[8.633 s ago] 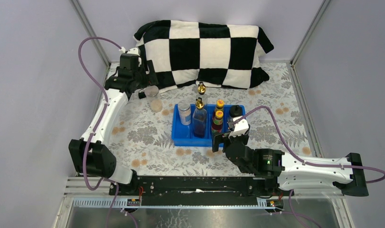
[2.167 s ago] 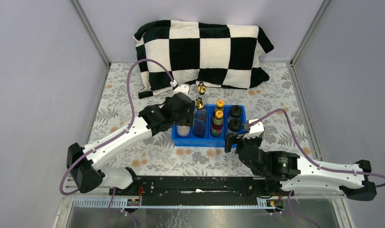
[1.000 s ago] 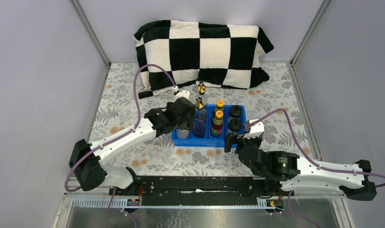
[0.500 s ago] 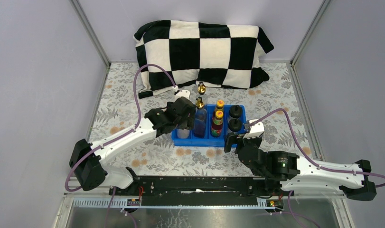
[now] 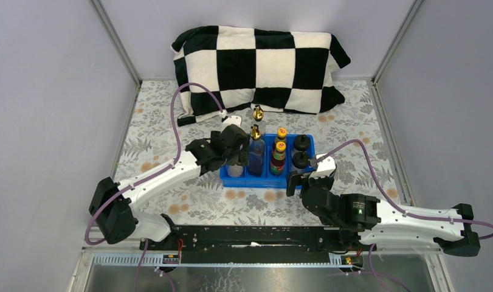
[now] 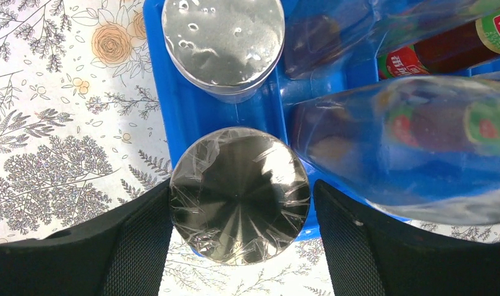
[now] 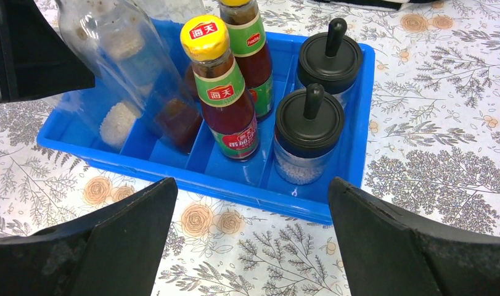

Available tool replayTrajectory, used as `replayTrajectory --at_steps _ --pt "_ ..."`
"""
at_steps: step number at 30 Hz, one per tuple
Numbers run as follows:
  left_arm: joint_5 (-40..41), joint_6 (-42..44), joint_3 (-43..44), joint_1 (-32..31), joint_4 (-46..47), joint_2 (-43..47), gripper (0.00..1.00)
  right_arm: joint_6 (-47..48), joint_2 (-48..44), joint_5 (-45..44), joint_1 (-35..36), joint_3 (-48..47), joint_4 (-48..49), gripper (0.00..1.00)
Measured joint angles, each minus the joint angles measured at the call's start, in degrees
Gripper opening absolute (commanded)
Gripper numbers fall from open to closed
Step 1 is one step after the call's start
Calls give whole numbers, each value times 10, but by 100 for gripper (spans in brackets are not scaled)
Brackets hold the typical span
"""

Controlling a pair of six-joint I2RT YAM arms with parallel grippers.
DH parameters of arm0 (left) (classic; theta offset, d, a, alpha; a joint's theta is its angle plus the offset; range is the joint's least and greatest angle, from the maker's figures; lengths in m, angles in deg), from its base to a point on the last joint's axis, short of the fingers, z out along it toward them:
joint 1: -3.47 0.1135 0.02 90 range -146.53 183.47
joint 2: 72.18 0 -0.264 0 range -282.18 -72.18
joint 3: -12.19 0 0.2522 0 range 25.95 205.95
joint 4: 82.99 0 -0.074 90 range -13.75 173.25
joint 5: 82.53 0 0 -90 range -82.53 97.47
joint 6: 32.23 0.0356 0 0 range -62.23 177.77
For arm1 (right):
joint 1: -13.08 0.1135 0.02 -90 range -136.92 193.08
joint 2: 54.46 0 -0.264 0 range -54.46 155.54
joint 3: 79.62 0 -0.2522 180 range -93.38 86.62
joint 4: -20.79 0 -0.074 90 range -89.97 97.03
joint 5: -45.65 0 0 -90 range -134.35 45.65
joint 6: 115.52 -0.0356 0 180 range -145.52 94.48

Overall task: Organize the condiment bottles
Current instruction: Place the bottle in the storage box, then reset both arms

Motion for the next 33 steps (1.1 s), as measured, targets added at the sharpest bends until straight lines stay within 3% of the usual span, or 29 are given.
replayTrajectory --at_steps 17,22,33 --pt "-7 0 16 0 -7 49 90 9 22 2 0 0 4 100" --pt "-7 4 21 0 -11 81 99 23 23 4 0 -10 -1 100" --pt "-7 14 21 0 -20 158 99 75 -54 15 0 -73 -54 100"
